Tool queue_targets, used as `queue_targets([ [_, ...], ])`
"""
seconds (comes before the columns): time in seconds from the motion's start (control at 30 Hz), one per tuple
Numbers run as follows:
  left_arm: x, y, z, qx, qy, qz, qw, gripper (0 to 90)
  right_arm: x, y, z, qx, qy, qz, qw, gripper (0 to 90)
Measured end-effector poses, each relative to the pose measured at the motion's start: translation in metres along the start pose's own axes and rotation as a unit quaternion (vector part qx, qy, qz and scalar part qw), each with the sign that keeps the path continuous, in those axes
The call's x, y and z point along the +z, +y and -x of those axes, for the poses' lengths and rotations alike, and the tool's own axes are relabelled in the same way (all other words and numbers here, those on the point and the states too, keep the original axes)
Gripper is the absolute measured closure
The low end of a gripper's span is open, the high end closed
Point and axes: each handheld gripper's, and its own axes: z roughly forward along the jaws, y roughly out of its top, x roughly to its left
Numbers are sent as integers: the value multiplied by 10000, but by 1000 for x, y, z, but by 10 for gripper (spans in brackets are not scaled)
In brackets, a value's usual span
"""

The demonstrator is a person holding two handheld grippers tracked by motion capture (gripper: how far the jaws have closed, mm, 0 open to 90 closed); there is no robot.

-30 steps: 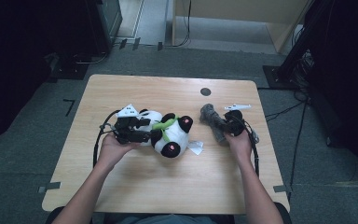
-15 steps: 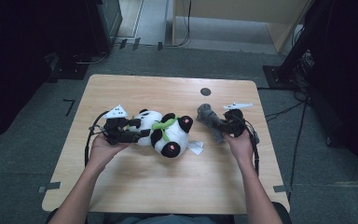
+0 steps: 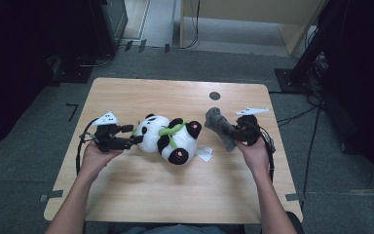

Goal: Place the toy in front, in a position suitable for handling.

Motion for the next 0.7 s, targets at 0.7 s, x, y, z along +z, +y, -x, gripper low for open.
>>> queue_targets([
  [0.7,31,-25,-20,-102,-259,-35,9996,188,-9,10,-13,-158,77,107,9998,743],
])
